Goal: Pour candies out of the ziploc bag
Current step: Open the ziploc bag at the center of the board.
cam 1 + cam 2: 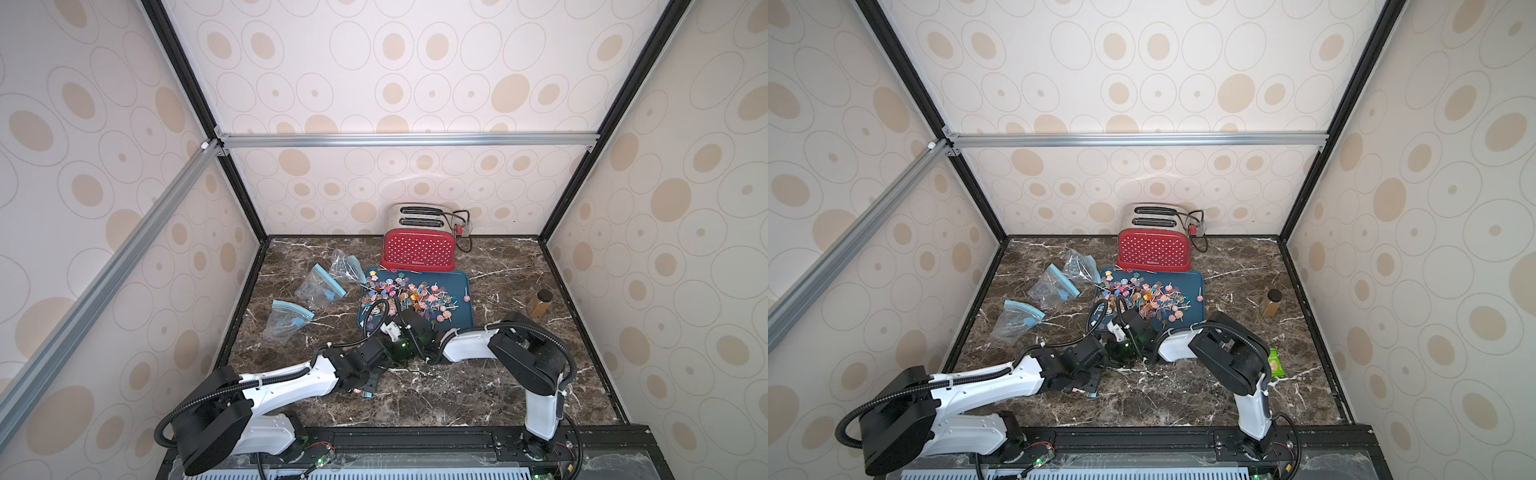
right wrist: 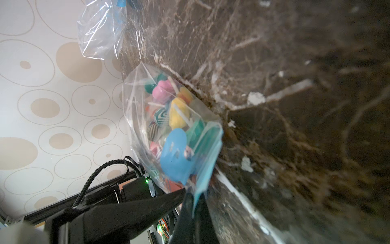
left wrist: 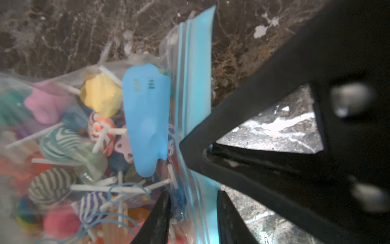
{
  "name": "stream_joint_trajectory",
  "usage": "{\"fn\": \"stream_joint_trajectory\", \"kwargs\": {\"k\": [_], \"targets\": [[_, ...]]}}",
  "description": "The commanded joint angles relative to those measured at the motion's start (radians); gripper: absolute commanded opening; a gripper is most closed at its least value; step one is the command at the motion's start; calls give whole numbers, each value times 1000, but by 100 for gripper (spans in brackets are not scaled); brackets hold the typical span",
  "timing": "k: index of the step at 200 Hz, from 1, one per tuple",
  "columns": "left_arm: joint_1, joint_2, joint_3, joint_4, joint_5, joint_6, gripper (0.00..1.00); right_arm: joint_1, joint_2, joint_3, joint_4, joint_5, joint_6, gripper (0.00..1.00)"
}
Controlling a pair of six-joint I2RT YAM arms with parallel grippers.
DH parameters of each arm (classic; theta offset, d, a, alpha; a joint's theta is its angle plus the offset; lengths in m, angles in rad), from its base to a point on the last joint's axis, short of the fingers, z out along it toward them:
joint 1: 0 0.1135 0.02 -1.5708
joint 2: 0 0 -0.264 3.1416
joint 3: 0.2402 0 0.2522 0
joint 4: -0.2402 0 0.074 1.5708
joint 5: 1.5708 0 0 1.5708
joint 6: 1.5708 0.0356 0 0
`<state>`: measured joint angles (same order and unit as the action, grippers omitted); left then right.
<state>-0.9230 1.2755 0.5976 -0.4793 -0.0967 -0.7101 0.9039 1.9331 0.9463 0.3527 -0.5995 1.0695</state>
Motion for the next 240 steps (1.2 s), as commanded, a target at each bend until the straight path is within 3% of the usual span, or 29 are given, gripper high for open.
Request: {"fn": "stream_joint_trajectory", "kwargs": {"k": [1, 89, 156, 199, 240], "targets": [[-11, -5, 30, 11, -20, -16, 35, 6, -31, 3, 26, -8, 10, 0], [-13, -41, 24, 57, 61, -35, 38, 6, -31, 1, 28, -6, 10, 0], [-15, 30, 26, 59, 36, -43, 38, 6, -31, -4, 33, -8, 11, 0], [-17, 21, 36, 10, -8, -42, 32, 6, -31, -6, 34, -8, 7, 0], [-17, -26, 33, -20, -26, -40, 17, 6, -26, -6, 37, -10, 9, 0]]}}
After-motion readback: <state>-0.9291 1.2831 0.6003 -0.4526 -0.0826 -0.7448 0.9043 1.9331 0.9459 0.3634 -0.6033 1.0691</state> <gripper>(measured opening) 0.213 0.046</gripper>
